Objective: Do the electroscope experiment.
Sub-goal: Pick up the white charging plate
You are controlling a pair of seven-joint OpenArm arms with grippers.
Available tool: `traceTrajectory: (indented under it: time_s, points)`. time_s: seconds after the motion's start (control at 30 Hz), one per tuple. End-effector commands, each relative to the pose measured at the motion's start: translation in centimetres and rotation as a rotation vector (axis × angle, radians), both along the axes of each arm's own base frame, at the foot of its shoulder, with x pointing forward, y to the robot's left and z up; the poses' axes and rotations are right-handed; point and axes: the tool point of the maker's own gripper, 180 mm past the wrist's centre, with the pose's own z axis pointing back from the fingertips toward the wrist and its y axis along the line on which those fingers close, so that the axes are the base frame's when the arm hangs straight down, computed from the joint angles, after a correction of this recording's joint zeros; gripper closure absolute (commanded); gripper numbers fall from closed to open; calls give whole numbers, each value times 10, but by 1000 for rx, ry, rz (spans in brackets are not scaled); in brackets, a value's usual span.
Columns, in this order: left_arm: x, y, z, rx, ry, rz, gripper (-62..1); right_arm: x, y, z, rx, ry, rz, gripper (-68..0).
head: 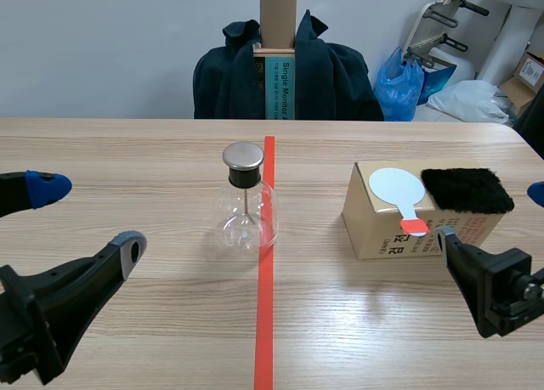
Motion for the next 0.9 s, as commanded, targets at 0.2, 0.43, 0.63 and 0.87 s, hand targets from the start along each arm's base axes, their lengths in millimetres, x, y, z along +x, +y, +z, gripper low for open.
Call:
traceTrajectory:
  time_s: [0.2,0.43,0.63,0.87]
  points:
    - [1,-4,10,-15,-29,-10,-623,5,1,10,2,-39,11,-679]
    - [1,-4,10,-15,-29,-10,-623,5,1,10,1,-40,8,-679]
    - [1,-4,10,-12,-29,-11,-623,5,1,10,1,-40,8,-679]
    - [1,-4,10,-12,-29,-11,-623,5,2,11,-21,-52,19,-679]
